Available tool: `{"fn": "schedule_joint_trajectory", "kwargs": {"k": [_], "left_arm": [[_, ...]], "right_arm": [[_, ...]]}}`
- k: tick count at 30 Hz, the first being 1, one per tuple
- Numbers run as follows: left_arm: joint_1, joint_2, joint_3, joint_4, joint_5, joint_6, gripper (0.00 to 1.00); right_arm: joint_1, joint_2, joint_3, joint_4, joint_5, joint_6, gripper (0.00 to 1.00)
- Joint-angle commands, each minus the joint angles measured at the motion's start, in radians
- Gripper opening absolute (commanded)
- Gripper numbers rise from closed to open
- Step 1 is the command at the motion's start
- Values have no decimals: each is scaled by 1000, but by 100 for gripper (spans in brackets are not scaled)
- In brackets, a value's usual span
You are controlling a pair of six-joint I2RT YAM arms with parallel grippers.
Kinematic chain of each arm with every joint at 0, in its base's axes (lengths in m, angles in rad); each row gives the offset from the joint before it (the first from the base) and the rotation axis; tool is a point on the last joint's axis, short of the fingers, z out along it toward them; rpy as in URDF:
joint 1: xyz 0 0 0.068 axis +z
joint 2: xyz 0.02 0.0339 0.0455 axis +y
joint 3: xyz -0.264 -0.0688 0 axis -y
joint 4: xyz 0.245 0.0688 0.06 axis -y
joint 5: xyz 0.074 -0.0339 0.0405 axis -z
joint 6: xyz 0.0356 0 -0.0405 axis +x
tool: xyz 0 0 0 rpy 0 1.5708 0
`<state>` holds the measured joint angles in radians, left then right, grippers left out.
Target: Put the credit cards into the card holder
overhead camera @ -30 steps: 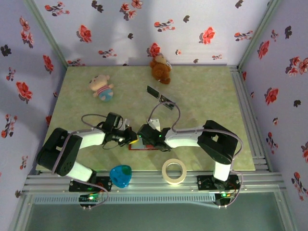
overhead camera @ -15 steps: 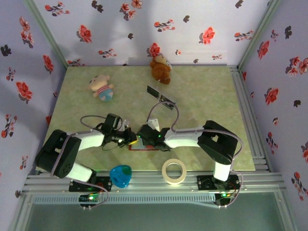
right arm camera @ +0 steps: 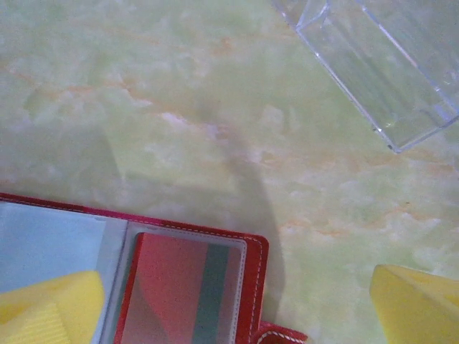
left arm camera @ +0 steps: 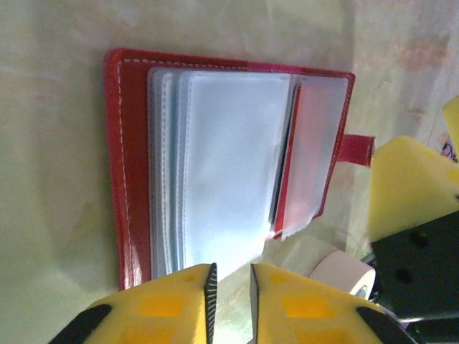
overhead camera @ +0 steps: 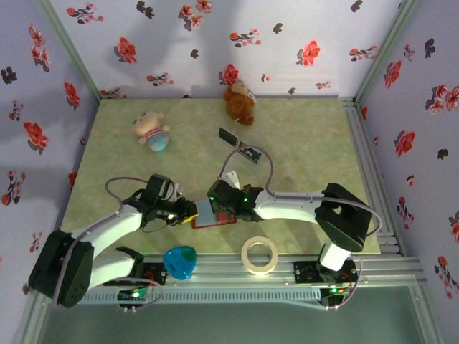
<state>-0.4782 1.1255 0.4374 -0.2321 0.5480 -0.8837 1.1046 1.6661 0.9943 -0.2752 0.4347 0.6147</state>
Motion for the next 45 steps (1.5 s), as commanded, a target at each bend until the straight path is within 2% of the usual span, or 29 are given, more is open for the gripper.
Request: {"fn": "schedule_joint_trajectory", "kwargs": {"k": [1,3,4,7,11,14,17,22,25,28,30,35,39,42,45], "left_arm": [[-2,-64,47,-151,-50,28,29],[10,-83,62,-197,-63,46,32],[16,-88,66,-215,-63,55,35],[33,-95,64,-242,-71,79,39],[45,-102,61,-255,-66,89,42],[46,-112,58,-255,-72,101,49],[52,-100,74,-277,-80,116,52],[52,-130,89,-324,-127,135,54],[51,-151,76,-336,-133,128,54],[51,-181,40,-333,-129,121,55],[50,-197,18,-323,-134,117,55],[51,-212,-12,-285,-131,91,56],[51,-197,-9,-276,-118,100,56],[50,-192,-15,-255,-111,94,56],[49,-186,-17,-247,-107,97,56]], "right_arm": [[-23,-41,33,-69,-90,-34,97],[-45,-37,39,-65,-254,-26,91],[-50,-33,42,-62,-298,-15,88],[-68,-43,41,-84,-349,-20,76],[-157,-135,6,-115,-409,-81,70],[-258,-214,2,-153,-453,-155,68],[-370,-255,34,-202,-487,-239,67],[-512,-216,174,-289,-420,-362,70],[-588,-149,282,-320,-440,-417,69],[-601,-58,392,-373,-439,-533,67],[-601,-4,441,-390,-408,-602,54],[-588,118,536,-427,-407,-710,53],[-580,194,602,-488,-375,-767,44],[-570,229,627,-503,-329,-801,45],[-547,255,637,-507,-259,-842,51]]}}
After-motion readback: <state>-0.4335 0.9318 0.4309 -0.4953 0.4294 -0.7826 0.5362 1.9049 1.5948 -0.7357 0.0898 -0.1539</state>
